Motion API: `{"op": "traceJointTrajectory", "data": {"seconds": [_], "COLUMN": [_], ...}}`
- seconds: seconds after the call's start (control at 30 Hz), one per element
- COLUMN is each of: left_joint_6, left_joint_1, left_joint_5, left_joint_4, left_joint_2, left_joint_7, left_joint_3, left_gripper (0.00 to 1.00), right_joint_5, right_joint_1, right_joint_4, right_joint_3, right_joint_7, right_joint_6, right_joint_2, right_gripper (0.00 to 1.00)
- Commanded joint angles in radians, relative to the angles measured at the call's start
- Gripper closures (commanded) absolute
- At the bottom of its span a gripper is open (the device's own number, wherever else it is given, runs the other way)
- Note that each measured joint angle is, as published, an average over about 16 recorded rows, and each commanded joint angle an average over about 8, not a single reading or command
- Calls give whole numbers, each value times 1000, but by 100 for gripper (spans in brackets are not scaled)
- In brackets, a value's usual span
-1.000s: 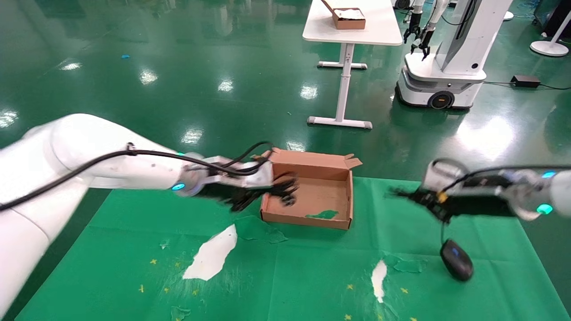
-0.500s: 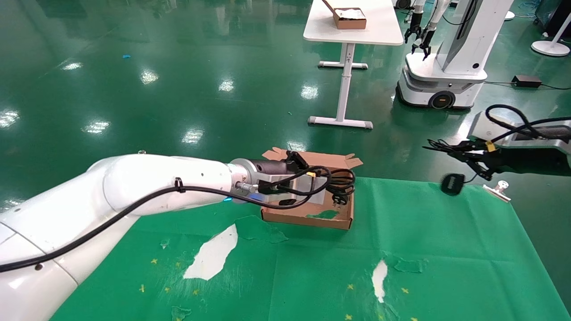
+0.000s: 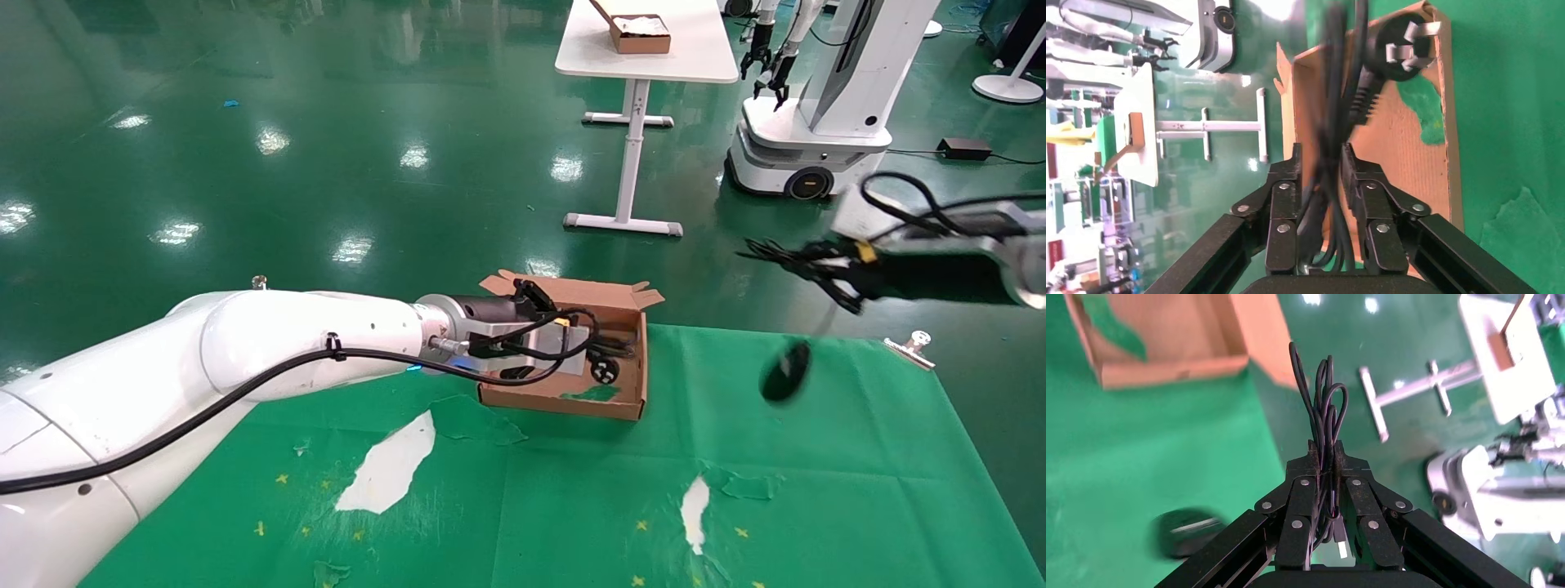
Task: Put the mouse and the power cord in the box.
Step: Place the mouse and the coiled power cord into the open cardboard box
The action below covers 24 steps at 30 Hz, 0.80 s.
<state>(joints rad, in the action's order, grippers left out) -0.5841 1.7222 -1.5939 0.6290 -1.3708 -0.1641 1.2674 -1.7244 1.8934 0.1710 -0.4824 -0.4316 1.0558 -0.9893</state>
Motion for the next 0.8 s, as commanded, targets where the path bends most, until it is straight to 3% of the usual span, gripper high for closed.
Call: {"op": "traceJointTrajectory", "data": {"seconds": [0.03, 0.33, 0.53, 0.8], "left_joint_6": [9, 27, -73, -166], "left_joint_1": [3, 71, 158, 204], "left_joint_5": [18, -23, -121, -202], "left_joint_4": [0, -199, -323, -251], "left_joint_2": [0, 6, 37, 94], "left_joint_7": [3, 146, 267, 405], "left_joint_3": [15, 104, 180, 232], "left_gripper": [0, 0, 0, 0], "right_joint_5": [10, 58, 87, 131], "right_joint_1": [10, 32, 16, -35], "right_joint_4": [-6, -9, -21, -33], "right_joint_3": [6, 39, 55, 79], "right_joint_7": [-9, -82, -125, -185], "right_joint_6": [-1, -61, -73, -84], "right_joint_2": [-14, -83, -144, -257], "right_gripper": [100, 100, 100, 100]}}
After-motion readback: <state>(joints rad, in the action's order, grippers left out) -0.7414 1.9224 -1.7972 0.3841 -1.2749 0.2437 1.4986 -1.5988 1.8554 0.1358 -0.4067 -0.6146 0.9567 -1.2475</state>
